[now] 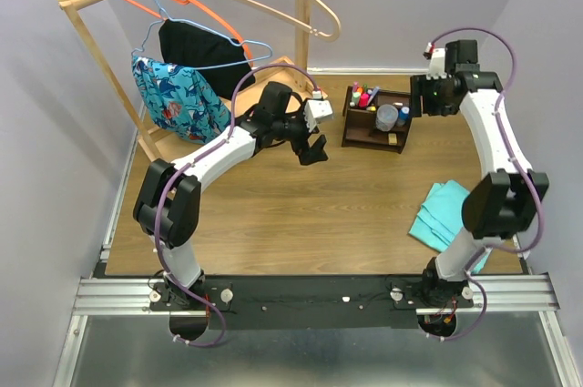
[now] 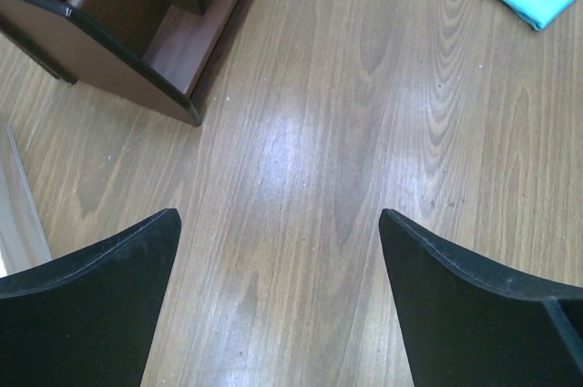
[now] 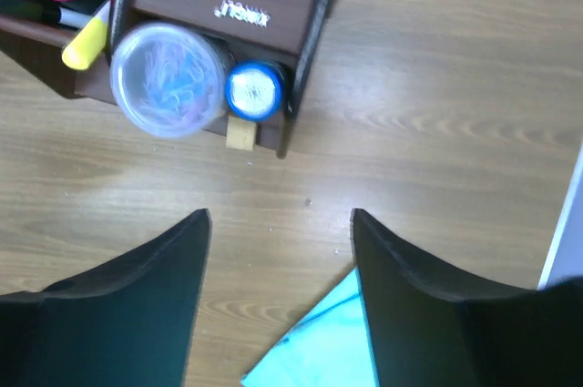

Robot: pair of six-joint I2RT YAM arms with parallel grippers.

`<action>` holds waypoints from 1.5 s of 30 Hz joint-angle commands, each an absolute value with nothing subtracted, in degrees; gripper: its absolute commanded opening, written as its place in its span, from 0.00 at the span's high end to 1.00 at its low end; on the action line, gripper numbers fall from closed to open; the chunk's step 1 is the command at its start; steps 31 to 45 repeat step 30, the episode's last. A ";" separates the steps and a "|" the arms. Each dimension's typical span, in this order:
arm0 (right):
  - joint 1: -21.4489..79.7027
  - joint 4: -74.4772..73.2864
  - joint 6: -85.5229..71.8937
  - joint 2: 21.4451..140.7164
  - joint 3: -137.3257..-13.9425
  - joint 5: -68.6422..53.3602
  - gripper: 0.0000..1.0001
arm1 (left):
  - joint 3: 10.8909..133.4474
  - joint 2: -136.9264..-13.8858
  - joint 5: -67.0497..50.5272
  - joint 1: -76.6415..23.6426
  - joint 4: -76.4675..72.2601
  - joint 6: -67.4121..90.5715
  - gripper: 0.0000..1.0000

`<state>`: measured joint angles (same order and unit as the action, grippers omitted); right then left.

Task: Sort the stationery into containers
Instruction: Place the stationery in the storage box, then reset both arms

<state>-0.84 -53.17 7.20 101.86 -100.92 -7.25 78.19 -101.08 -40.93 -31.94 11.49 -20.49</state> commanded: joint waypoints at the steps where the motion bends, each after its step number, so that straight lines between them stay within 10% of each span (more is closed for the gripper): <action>1: -1.58 -47.82 2.73 91.43 -90.02 2.00 0.24 | 78.40 -98.62 -35.44 -31.82 12.57 -18.99 0.01; 17: -2.55 -32.52 -12.47 69.01 -61.98 8.60 0.00 | 72.25 -86.41 -24.35 -34.01 18.72 -10.81 0.01; 45: -2.64 -36.30 -16.70 51.60 -54.58 10.20 0.00 | 73.47 -83.23 -26.63 -35.95 24.52 -15.73 0.01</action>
